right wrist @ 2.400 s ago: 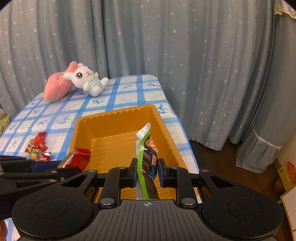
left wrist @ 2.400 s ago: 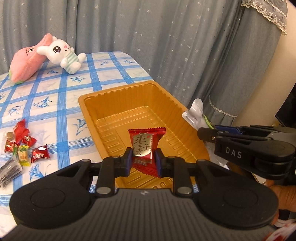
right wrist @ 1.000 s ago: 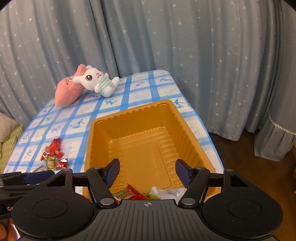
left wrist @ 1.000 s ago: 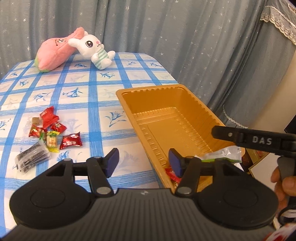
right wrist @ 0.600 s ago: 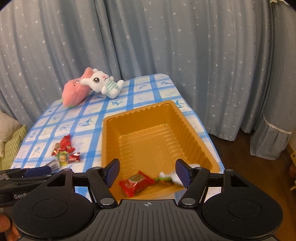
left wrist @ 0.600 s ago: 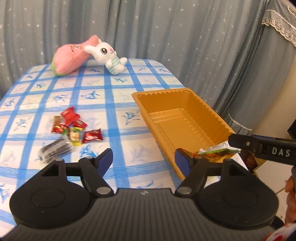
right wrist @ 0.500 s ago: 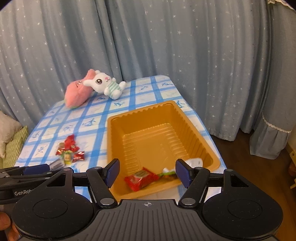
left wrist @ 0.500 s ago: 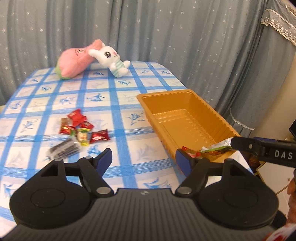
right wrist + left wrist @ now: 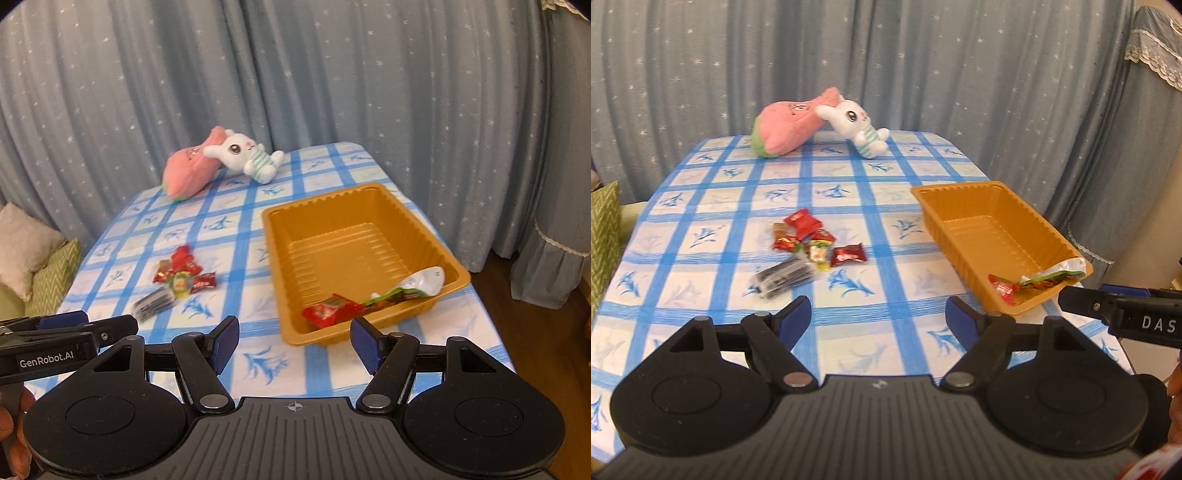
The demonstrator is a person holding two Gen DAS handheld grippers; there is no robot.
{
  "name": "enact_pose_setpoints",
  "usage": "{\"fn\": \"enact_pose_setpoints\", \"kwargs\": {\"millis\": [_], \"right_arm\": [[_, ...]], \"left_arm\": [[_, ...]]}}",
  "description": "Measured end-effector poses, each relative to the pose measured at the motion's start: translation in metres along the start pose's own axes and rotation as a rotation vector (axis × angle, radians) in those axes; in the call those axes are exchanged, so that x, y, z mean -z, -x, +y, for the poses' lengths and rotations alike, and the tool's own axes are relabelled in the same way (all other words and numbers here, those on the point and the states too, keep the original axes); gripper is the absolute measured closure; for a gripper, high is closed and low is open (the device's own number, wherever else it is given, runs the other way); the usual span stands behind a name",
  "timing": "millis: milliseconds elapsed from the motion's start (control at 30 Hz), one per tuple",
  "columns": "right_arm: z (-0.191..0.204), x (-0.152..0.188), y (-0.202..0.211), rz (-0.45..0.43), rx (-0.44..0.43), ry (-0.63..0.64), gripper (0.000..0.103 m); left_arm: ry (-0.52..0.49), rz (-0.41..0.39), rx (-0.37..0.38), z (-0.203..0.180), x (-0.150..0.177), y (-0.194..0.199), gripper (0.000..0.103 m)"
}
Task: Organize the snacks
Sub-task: 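Withdraw both grippers from the tray back toward the snack pile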
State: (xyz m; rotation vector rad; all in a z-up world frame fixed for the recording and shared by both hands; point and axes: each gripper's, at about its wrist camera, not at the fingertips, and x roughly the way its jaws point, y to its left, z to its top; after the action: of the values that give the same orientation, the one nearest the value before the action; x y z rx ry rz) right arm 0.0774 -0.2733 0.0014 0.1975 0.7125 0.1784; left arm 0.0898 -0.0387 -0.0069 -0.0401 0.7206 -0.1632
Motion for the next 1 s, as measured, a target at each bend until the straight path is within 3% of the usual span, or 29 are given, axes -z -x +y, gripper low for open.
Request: {"fn": "enact_pose_setpoints", "kwargs": {"millis": [500,1000], "right_arm": [[0.036,0.004,-0.01,0.012,-0.046,0.051,0.036],[0.06,0.004,-0.043,0.032,-0.086,0.091,0.036]], "left_arm": [[0.052,-0.012,-0.058,0.044,0.001,0.014,0.025],[0.034,0.026,-0.078,0.075,0.005,-0.012,0.024]]}}
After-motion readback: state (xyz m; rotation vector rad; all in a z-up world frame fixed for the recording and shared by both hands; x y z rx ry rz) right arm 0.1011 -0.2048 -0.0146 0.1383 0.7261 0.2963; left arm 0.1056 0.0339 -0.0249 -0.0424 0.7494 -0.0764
